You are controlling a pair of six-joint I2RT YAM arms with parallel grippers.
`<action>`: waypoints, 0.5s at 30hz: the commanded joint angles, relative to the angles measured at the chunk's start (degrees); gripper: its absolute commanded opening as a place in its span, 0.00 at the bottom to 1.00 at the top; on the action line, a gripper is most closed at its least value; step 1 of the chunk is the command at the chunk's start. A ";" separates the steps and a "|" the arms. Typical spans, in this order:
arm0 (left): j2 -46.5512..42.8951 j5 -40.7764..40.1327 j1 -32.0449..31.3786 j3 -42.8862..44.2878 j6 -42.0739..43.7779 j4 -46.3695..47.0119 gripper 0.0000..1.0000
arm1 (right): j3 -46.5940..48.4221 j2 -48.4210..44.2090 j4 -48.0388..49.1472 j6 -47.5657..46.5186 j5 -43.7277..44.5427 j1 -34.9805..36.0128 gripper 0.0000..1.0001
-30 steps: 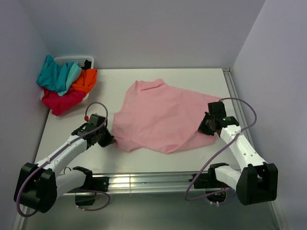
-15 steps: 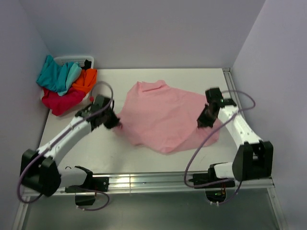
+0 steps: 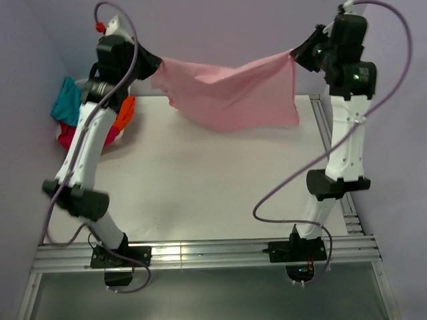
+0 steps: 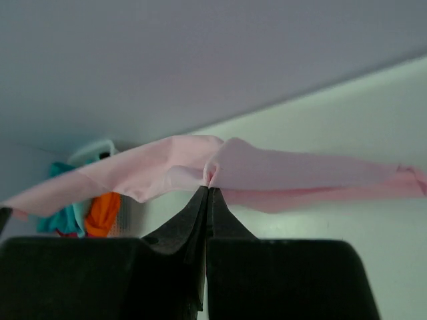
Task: Fold and stack the t-shirts
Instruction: Flatten out the tshirt
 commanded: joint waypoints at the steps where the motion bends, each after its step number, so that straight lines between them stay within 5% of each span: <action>1: -23.58 -4.93 -3.27 -17.99 6.80 20.65 0.00 | 3.65 -7.69 -1.05 -3.19 4.10 0.86 0.00; 6: -36.53 -9.45 -3.28 -43.60 5.40 17.83 0.00 | -18.20 -14.87 -0.97 -2.23 5.85 2.00 0.00; 10: -41.02 -9.10 -3.19 -60.47 2.41 19.57 0.00 | -70.65 -30.96 17.63 3.02 2.89 2.71 0.00; 13: -40.15 -6.30 -3.02 -71.38 1.27 22.39 0.00 | -93.22 -36.35 27.76 6.73 0.86 2.88 0.00; 15: -36.65 -2.96 -2.84 -77.36 0.48 23.53 0.00 | -99.88 -35.12 29.98 7.70 -0.83 2.79 0.00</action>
